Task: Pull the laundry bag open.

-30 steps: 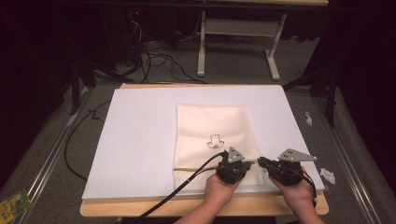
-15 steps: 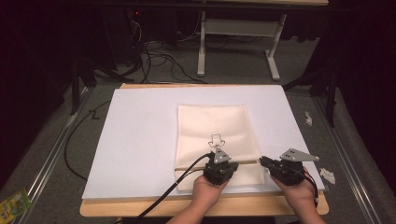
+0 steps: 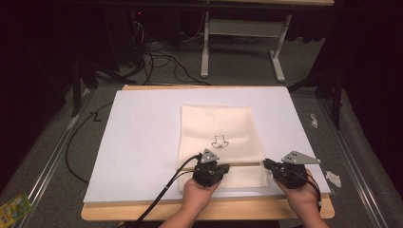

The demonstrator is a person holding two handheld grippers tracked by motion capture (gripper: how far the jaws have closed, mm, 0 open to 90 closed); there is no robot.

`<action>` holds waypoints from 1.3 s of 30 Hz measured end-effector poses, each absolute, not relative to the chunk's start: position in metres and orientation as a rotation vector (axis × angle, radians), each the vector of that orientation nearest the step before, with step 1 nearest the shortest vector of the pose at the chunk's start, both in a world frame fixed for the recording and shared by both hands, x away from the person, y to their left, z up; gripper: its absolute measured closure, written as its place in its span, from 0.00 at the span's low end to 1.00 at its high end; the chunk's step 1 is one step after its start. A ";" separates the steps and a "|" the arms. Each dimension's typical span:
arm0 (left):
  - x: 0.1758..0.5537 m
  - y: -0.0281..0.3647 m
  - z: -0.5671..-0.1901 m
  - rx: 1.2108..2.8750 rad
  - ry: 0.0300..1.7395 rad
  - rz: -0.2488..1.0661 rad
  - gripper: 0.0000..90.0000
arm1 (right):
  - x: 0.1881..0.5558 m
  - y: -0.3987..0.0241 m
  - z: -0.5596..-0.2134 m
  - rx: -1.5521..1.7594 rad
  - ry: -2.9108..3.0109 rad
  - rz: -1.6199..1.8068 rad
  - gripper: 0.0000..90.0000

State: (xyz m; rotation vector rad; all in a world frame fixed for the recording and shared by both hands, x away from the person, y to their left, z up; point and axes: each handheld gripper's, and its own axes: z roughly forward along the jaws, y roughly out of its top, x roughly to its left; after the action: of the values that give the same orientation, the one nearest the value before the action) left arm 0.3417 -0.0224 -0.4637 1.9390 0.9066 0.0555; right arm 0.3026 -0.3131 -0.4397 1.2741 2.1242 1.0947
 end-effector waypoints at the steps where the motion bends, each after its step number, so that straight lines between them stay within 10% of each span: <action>1: 0.342 -0.020 -0.463 1.940 0.906 0.060 0.97 | 0.303 -0.316 -0.440 1.286 2.119 1.105 0.95; 25: 0.344 0.110 -0.465 2.005 1.012 0.090 0.96 | 0.306 -0.337 -0.446 1.365 2.056 1.085 0.93; 28: 0.342 0.123 -0.460 1.988 0.961 0.253 0.60 | 0.303 -0.342 -0.449 1.331 2.017 1.097 0.70; 34: 0.344 0.186 -0.434 1.905 1.045 0.601 0.21 | 0.298 -0.383 -0.443 1.404 1.836 1.092 0.26; 39: 0.345 0.215 -0.440 1.929 1.133 0.683 0.02 | 0.293 -0.405 -0.441 1.478 1.736 1.078 0.17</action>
State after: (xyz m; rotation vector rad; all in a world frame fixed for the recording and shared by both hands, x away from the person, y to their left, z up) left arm 0.3454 0.2150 -0.4400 1.9293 1.1326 0.6832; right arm 0.2929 -0.4054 -0.4411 1.4778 1.7356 1.0780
